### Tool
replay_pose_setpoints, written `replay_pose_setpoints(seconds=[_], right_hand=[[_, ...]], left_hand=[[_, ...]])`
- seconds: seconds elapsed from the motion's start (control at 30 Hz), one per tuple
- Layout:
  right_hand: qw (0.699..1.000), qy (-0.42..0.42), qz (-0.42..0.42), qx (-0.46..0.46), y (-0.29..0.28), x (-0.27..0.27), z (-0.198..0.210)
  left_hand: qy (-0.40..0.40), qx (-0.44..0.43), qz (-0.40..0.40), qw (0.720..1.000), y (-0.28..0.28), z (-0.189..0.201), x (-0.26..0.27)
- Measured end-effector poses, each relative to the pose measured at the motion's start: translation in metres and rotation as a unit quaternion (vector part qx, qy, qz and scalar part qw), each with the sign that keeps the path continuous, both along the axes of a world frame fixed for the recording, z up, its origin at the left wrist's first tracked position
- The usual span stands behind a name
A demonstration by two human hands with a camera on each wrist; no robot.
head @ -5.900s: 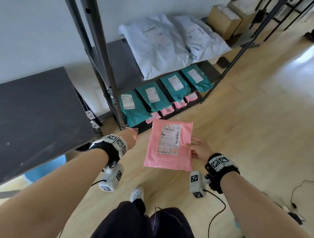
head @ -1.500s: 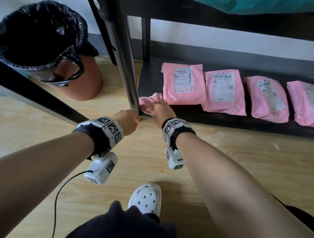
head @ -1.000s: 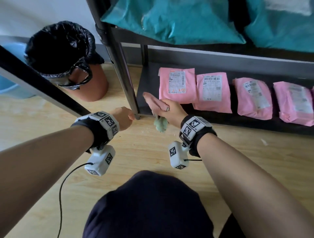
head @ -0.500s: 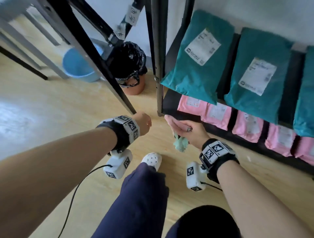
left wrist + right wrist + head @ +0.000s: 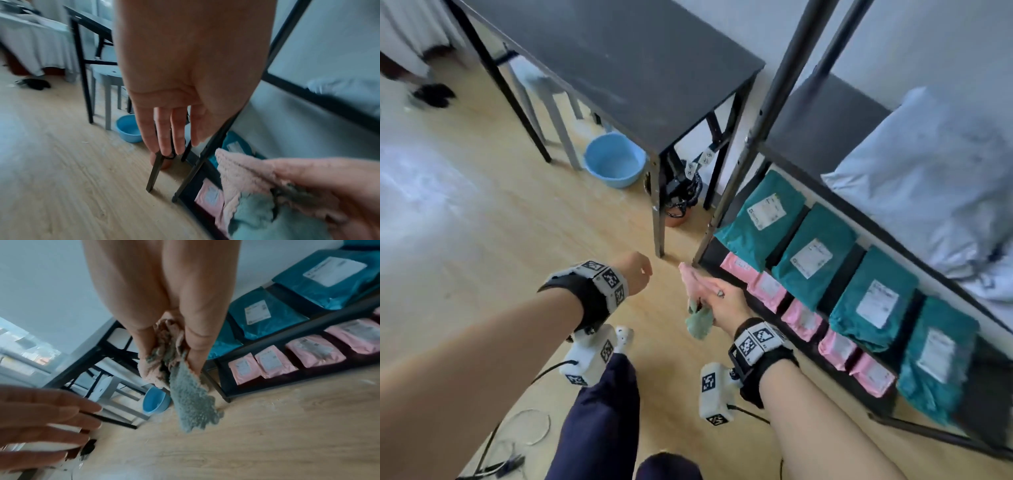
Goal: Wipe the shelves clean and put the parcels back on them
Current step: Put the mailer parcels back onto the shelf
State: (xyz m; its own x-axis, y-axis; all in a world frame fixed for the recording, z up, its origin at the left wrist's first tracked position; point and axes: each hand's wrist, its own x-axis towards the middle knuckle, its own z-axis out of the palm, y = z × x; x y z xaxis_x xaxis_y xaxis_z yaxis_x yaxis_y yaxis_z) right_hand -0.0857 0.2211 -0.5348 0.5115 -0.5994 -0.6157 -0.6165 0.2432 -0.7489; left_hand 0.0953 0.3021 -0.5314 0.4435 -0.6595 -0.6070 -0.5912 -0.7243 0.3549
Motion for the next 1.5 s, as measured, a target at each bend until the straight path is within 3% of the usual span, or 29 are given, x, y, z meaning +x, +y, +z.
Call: replay_pose_setpoints(seconds=[0.1, 0.33, 0.67, 0.87, 1.1, 1.27, 1.5], right_hand=[[1.000, -0.001, -0.003, -0.025, 0.025, 0.014, 0.046], [0.996, 0.001, -0.041, -0.079, 0.060, 0.084, 0.132], [0.976, -0.030, -0.177, -0.125, 0.063, 0.214, 0.177], [0.971, -0.026, -0.191, -0.141, 0.030, 0.275, 0.187], [0.959, 0.009, -0.202, -0.197, -0.032, 0.324, 0.182], [0.940, 0.074, -0.253, -0.217, -0.092, 0.366, 0.150], [0.942, 0.075, -0.209, -0.251, -0.146, 0.412, 0.125]], left_hand=[[0.014, -0.027, 0.023, 0.999, 0.019, 0.040, 0.008], [-0.041, -0.027, -0.020, 0.999, 0.059, 0.102, 0.072], [-0.142, -0.019, -0.186, 0.972, 0.045, 0.163, 0.225], [-0.215, 0.000, -0.272, 0.938, 0.007, 0.187, 0.288], [-0.176, -0.010, -0.262, 0.949, -0.049, 0.181, 0.342], [-0.168, 0.020, -0.290, 0.942, -0.096, 0.178, 0.376], [-0.151, 0.041, -0.316, 0.936, -0.175, 0.175, 0.407]])
